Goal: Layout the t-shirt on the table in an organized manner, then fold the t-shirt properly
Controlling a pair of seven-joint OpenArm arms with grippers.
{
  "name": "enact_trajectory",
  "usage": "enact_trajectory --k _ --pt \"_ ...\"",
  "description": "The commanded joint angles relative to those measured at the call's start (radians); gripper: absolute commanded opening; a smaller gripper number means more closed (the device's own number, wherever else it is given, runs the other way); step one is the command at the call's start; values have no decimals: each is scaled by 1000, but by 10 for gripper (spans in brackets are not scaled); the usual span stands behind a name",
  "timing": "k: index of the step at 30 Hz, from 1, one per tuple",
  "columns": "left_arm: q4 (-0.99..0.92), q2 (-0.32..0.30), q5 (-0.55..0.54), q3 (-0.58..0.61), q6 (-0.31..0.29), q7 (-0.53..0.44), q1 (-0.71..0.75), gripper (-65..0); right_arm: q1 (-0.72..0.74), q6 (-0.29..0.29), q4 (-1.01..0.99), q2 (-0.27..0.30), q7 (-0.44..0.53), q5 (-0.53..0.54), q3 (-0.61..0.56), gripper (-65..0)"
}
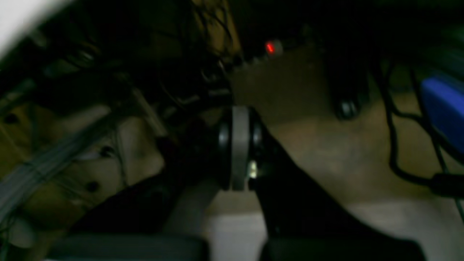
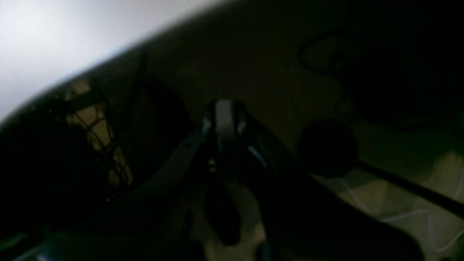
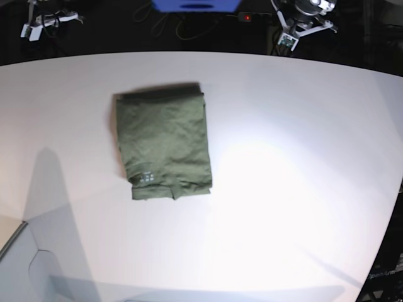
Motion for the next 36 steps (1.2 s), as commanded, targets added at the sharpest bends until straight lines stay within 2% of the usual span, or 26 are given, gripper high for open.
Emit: enact_trajectory --k 1,6,10,12,15,17,21,25,27,29,30,31,33,36 --pt "-15 -15 -2 -2 3 -3 7 -649 -9 7 1 7 19 11 -2 -650" --pt "-206 -58 -2 -56 3 -160 -28 -649 -9 7 -84 9 19 8 -71 -650" --pt "-367 -61 -2 -129 3 -267 -83 -649 22 7 -193 7 20 -62 -108 -650" --pt "-465 -86 -2 -146 3 -295 -118 -649 48 7 -261 6 29 -98 -102 -650" --pt "-612 -110 -7 -171 3 -333 -166 -649 63 7 -379 7 131 -115 -113 -650" --pt "-701 -129 -53 -203 3 -361 -203 -649 78 7 -443 9 203 -145 -128 -650" --pt "-961 -218 -165 -226 4 -402 -324 -649 152 7 -634 38 304 -219 -131 -650" --pt "-1215 -276 -171 -231 12 -523 -436 -649 241 6 -908 128 408 -222 -140 -650" --pt "-1318 -293 -171 -228 64 -597 -470 -649 282 3 -1059 180 488 -223 -142 -650" --pt "-1419 -304 -170 -226 148 -691 -499 -649 322 -2 -1211 223 594 -257 -142 -650" --pt "-1465 -307 -170 -226 191 -743 -514 -649 341 -25 -1272 240 652 -291 -142 -650" --pt "-1504 -307 -168 -226 225 -784 -528 -649 347 -66 -1307 245 698 -323 -142 -650" --pt "-1576 -307 -162 -218 308 -841 -559 -649 350 -189 -1347 246 790 -429 -142 -650" --pt "-1654 -299 -128 -148 489 -859 -609 -649 344 -364 -1353 243 875 -632 -142 -650"
